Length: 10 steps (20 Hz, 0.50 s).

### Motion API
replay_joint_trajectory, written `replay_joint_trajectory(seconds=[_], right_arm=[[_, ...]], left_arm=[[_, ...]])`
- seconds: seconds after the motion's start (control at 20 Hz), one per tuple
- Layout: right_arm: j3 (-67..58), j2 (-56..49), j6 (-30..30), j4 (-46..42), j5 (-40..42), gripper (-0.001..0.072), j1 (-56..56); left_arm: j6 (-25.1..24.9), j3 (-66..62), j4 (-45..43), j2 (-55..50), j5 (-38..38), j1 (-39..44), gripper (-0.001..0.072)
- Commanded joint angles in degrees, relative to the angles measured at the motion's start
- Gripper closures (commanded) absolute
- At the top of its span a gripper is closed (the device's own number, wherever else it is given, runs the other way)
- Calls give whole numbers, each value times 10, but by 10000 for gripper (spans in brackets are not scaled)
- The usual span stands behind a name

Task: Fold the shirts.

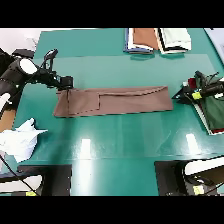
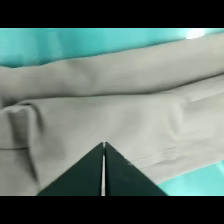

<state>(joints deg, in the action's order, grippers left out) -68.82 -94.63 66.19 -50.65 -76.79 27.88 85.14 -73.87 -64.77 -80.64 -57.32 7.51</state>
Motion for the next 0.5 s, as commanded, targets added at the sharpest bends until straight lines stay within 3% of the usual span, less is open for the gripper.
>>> replay_joint_trajectory(seconds=[0.0,0.15,0.2,0.25,0.35,0.45], right_arm=[[36,0,-25,42,63,204,-31],[16,-16,-25,41,63,286,-80],[7,-23,-25,41,57,350,-92],[-3,-27,-26,41,56,502,-103],[-28,-23,-33,41,50,693,-116],[-63,-1,-31,42,33,694,-118]], left_arm=[[-2,0,55,-6,11,0,676],[-2,0,75,-14,12,3,676],[-2,0,71,-14,16,12,676],[-2,0,69,-14,22,23,676],[-2,0,65,-14,59,57,677],[-1,-1,65,-21,101,95,677]])
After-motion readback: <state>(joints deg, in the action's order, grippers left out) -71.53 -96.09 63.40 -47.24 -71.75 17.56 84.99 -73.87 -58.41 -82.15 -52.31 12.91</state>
